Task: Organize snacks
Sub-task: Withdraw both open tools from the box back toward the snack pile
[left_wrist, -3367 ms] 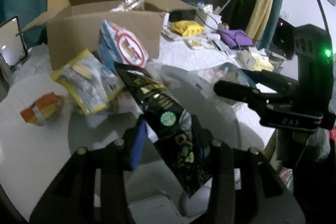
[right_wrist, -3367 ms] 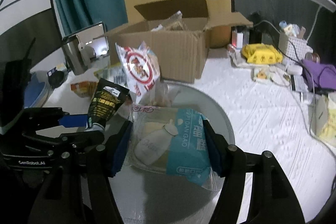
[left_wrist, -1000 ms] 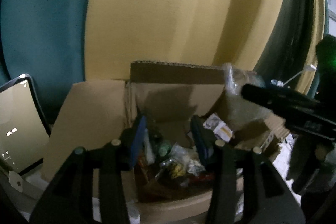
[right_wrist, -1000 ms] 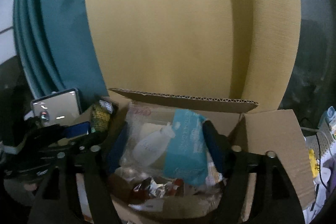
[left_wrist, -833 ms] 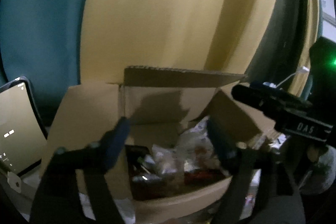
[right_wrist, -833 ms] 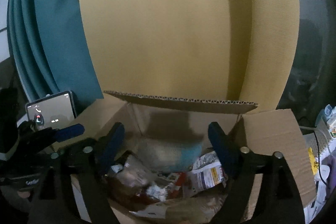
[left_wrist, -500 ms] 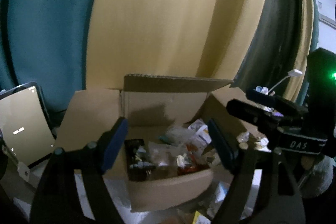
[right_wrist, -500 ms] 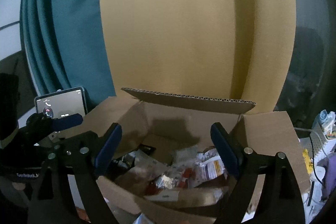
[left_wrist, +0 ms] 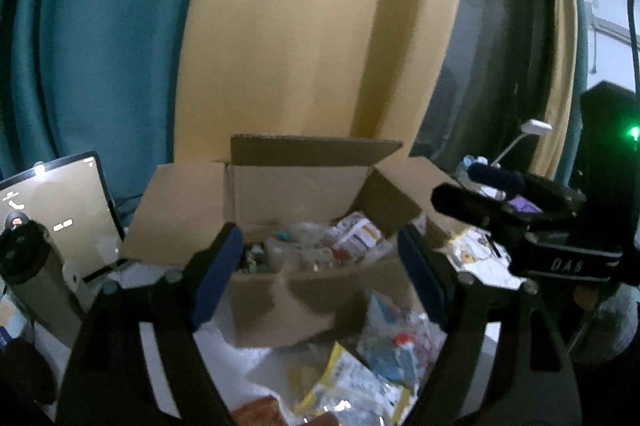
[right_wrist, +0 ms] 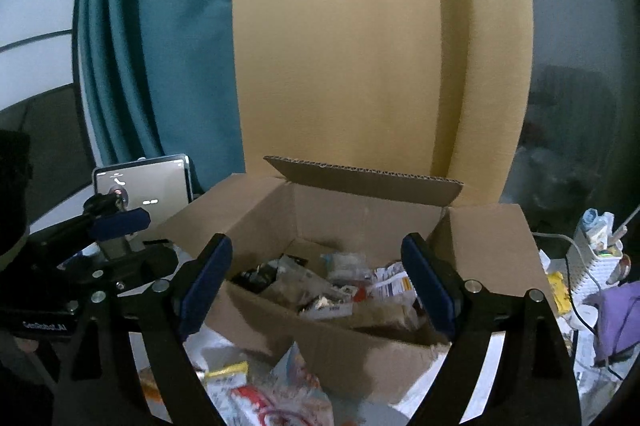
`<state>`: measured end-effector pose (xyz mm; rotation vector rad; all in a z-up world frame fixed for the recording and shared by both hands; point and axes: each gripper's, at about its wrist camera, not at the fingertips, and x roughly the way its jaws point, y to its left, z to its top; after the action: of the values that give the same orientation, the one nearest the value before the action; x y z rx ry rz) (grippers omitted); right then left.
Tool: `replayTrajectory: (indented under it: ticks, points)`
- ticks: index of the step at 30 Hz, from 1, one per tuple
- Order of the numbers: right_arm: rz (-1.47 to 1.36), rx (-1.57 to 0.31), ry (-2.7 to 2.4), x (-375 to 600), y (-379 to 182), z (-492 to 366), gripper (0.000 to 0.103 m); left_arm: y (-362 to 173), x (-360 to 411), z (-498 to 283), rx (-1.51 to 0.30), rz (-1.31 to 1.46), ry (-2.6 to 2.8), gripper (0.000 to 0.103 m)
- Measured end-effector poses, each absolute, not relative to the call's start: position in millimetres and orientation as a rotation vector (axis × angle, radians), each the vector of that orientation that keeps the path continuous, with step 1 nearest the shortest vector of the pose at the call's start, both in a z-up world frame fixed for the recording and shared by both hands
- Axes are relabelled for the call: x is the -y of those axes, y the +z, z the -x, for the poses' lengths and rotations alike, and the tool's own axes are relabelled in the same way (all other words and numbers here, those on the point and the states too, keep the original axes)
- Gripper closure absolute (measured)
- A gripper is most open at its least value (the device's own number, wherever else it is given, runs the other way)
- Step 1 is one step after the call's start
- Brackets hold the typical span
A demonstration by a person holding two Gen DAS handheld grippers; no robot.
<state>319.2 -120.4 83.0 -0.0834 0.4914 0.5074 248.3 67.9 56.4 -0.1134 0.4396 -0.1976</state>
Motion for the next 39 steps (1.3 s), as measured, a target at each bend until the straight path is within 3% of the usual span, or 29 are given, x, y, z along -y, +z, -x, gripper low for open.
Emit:
replayTrajectory:
  ticks: [16,39]
  points:
    - [0.121,-0.502,0.509,152.5,63.0,-231.6,0.014,25.3,-49.3,-172.0,-0.523,0.11,-0.207,0.017]
    - [0.159,-0.824,0.643,136.3,-55.9,-136.7,0.015,-84.1,-67.2,-93.2,-0.752,0.236,-0.137,0.016]
